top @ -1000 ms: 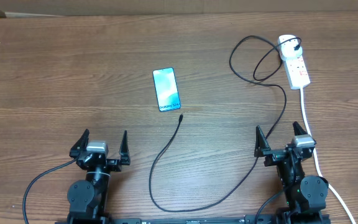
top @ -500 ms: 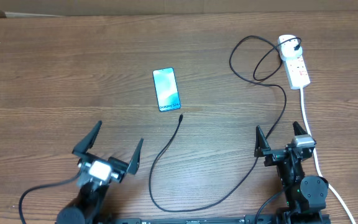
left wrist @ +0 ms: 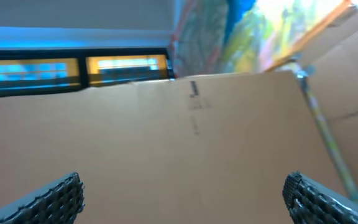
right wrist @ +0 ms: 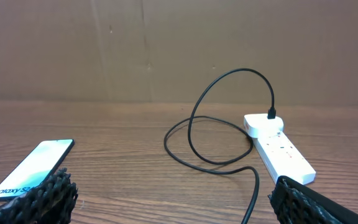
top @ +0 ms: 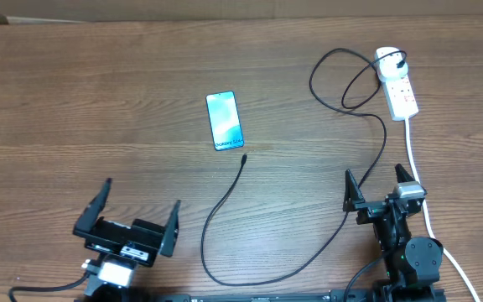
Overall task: Plug charger to phone and switch on socket
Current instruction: 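Raise the left arm and swing the left gripper toward the phone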
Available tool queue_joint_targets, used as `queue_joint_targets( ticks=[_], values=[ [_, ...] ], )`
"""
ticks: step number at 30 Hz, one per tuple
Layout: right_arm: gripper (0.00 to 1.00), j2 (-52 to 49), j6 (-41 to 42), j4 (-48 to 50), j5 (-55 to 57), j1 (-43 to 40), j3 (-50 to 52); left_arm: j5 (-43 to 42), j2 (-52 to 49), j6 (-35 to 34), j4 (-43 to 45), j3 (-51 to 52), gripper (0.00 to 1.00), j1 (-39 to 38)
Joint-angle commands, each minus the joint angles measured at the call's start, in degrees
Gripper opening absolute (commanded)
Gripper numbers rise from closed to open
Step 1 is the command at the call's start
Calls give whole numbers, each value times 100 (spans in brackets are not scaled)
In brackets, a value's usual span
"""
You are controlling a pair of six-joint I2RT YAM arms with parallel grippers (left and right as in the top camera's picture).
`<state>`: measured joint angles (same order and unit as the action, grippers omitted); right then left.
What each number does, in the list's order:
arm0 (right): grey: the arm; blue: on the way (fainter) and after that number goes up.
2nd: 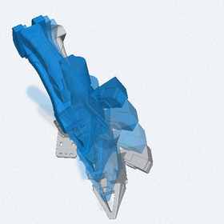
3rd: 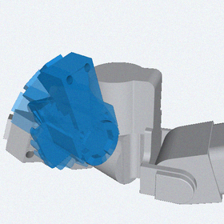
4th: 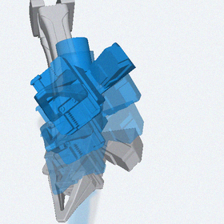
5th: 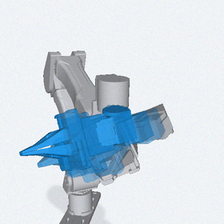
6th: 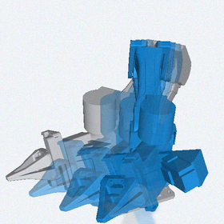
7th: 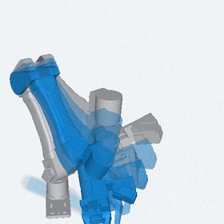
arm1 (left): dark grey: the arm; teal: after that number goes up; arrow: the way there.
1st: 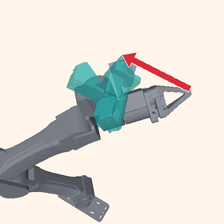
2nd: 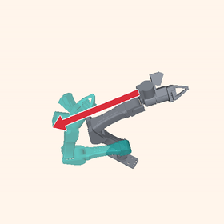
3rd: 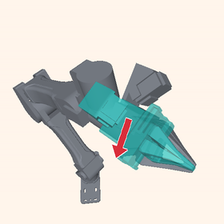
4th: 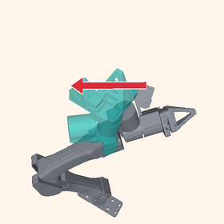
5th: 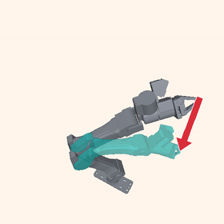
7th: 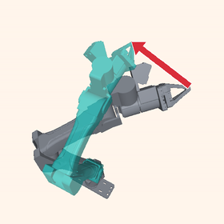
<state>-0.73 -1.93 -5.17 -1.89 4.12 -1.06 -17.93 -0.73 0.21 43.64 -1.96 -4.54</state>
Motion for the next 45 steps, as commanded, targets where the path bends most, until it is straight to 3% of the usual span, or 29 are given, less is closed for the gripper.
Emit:
queue_joint_targets(
  ticks=[1,17,24,33,38,45],
  values=[
    [100,57,0,33,74,-17,59,479,46,68,-177,-415,100,11],
    [100,57,0,33,74,-17,59,485,37,48,-688,-758,100,11],
    [100,57,0,33,74,-17,59,555,-761,114,-3123,-2433,99,11],
    [100,57,0,33,76,-17,59,402,-3759,111,-7418,-6210,99,11],
    [100,57,0,33,74,-17,59,151,-4857,-26,-8310,-7208,100,11],
    [100,57,0,33,74,-17,59,-247,-5429,-13,-8352,-7278,99,11]
  ],
)
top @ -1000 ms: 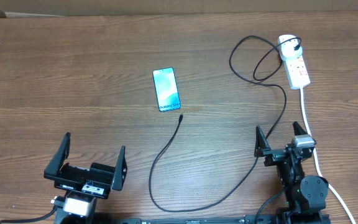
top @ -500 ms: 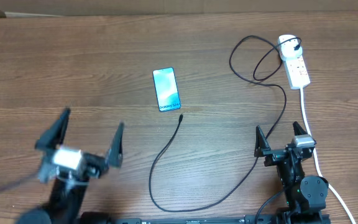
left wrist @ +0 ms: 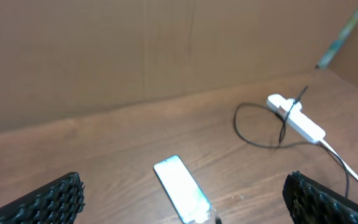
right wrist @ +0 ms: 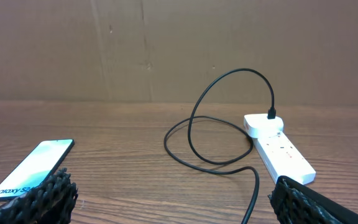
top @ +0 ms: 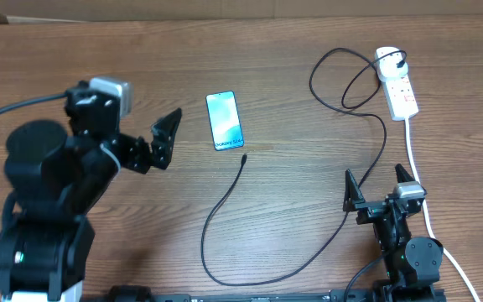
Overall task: Plug charger to phone and switch on socket
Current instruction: 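Raise the left arm and swing the left gripper toward the phone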
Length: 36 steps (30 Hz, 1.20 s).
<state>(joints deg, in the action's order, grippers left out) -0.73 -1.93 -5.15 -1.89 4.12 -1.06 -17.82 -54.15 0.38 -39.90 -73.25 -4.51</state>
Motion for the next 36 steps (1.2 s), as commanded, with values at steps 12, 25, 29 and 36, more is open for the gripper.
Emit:
queue_joint_targets(
  ticks=[12,25,29,36],
  values=[
    [100,57,0,31,74,-17,59,184,-1668,107,-2006,-2124,100,-2],
    [100,57,0,31,74,-17,59,-138,-2889,-48,-2911,-2815,100,-2],
    [100,57,0,31,74,-17,59,-131,-2975,-216,-3003,-2815,100,-2],
    [100,57,0,31,74,-17,59,-157,-3056,-208,-3189,-2815,100,-2]
  ],
)
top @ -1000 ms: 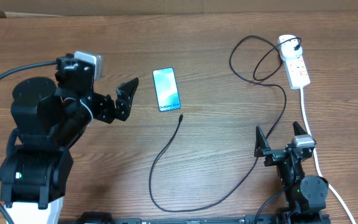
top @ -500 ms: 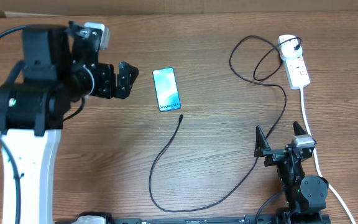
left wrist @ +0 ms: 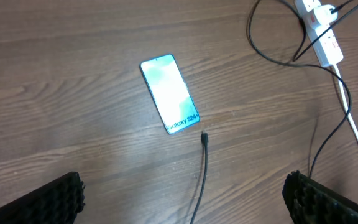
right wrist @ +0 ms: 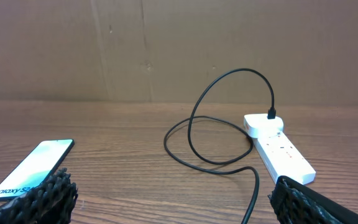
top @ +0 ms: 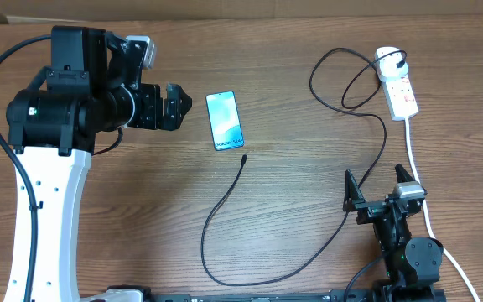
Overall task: Plug charger to phone and switch on socket
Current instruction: 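Raise the left arm and swing the left gripper toward the phone, then move the left gripper over the phone and lower it onto the phone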
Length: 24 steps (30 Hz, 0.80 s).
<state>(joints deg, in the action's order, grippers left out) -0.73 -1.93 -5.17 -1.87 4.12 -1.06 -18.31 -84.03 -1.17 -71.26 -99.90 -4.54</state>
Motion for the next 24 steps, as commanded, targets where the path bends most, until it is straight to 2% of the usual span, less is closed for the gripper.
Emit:
queue_joint_targets(
  ticks=[1,8,24],
  values=[
    [100,57,2,33,74,-17,59,-125,-68,-55,-50,-151,99,0],
    [100,57,0,33,72,-17,59,-127,-72,-118,-50,-151,100,0],
    [100,57,0,33,72,-17,59,-122,-72,-1384,-26,-149,100,0]
  ],
)
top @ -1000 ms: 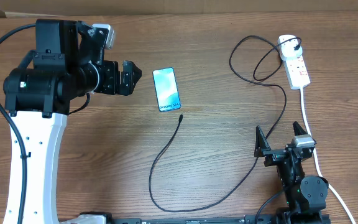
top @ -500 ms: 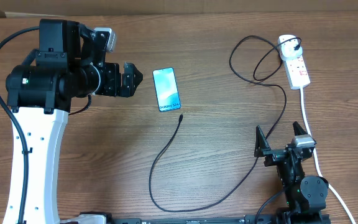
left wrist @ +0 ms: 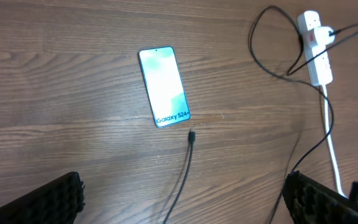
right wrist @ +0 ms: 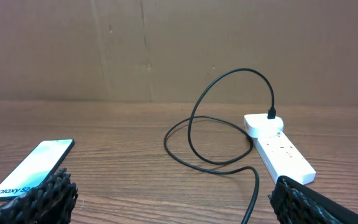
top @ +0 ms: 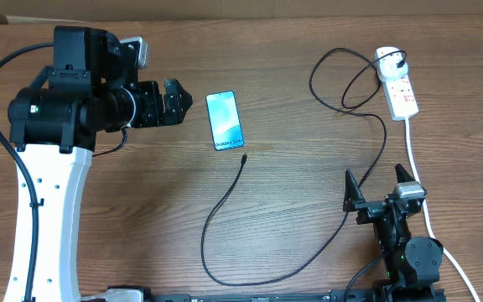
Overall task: Plug charger to phone and switch on socket
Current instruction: 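Move the left gripper over the phone and lower it onto the phone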
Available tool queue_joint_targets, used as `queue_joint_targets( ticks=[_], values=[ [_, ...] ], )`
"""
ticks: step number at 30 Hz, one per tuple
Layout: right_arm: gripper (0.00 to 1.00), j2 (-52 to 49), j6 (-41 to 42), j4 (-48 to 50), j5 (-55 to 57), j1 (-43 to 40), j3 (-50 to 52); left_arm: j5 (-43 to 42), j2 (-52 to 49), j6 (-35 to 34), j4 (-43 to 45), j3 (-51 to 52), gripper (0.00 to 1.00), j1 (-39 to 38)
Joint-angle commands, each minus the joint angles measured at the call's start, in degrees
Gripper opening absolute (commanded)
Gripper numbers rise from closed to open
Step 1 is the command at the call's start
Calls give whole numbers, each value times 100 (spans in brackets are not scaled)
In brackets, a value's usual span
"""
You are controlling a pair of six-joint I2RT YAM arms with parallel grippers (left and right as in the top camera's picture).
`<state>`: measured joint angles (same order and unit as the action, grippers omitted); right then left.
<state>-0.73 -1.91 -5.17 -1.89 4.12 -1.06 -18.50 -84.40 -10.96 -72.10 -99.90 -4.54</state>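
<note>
The phone point(top: 225, 120) lies face up, screen lit, on the wooden table, also in the left wrist view point(left wrist: 164, 86) and right wrist view point(right wrist: 30, 169). The black cable's free plug point(top: 244, 157) rests just short of the phone's near edge point(left wrist: 191, 134). Its other end is plugged into the white power strip point(top: 397, 84) at the far right point(right wrist: 278, 146). My left gripper point(top: 168, 104) hangs open and empty, high above the table left of the phone point(left wrist: 182, 205). My right gripper point(top: 377, 189) sits open and empty at the front right point(right wrist: 166, 199).
The cable point(top: 309, 252) loops near the strip, runs down past my right gripper, curves along the front edge and back up to the phone. The strip's white lead point(top: 418, 176) passes right of my right arm. A cardboard wall point(right wrist: 179, 43) stands behind the table.
My left arm has shifted slightly. Its camera now sees the phone more squarely and the whole power strip. Both grippers stay open, and the right arm, phone and cable have not moved.
At first my left arm was folded low at the front left, its camera facing the cardboard. Then it stood raised left of the phone, looking across the table. Then it was high beside the phone, looking down, as now. The right arm stayed still throughout.
</note>
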Motion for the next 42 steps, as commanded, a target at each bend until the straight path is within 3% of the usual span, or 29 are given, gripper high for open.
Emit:
queue_joint_targets(
  ticks=[1,16,23,29,33,38,42],
  values=[
    [100,57,-2,33,74,-17,59,-103,-35,-422,94,-149,100,0],
    [100,57,-2,33,74,-17,59,-92,-35,-455,516,-149,100,0],
    [100,57,-2,33,74,-17,59,-378,-39,-1233,699,-149,100,0],
    [100,57,0,33,74,-17,59,205,-129,-1598,953,-269,100,-24],
    [100,57,-2,33,76,-17,59,1130,-485,-1655,529,-739,100,-247],
    [100,57,-2,33,74,-17,59,2225,-1578,-1644,-894,-2129,100,-649],
    [100,57,-2,33,74,-17,59,2256,-2275,-1628,-1150,-2691,100,-885]
  ],
)
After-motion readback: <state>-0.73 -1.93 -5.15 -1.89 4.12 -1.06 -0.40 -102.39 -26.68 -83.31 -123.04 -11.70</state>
